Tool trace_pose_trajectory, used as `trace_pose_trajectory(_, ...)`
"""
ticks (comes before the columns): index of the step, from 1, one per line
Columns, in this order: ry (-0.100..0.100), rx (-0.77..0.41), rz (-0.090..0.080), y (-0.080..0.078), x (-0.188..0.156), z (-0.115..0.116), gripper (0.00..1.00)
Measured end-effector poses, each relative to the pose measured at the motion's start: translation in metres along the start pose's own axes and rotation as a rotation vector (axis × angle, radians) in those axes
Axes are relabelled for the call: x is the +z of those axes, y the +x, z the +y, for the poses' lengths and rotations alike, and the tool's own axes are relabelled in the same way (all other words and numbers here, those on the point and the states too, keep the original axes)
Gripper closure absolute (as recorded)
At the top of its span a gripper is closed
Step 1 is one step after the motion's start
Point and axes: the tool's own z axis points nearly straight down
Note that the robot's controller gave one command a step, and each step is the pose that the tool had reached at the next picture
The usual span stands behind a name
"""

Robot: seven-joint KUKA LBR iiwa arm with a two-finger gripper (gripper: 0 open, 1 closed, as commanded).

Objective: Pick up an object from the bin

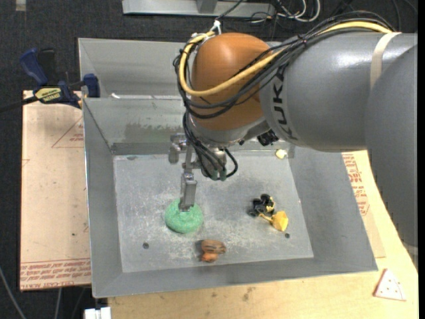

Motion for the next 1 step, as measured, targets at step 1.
trace_pose_trajectory(1,-0.001,0.001,-0.004,-0.0004,-0.0029,-0.0005,0.00)
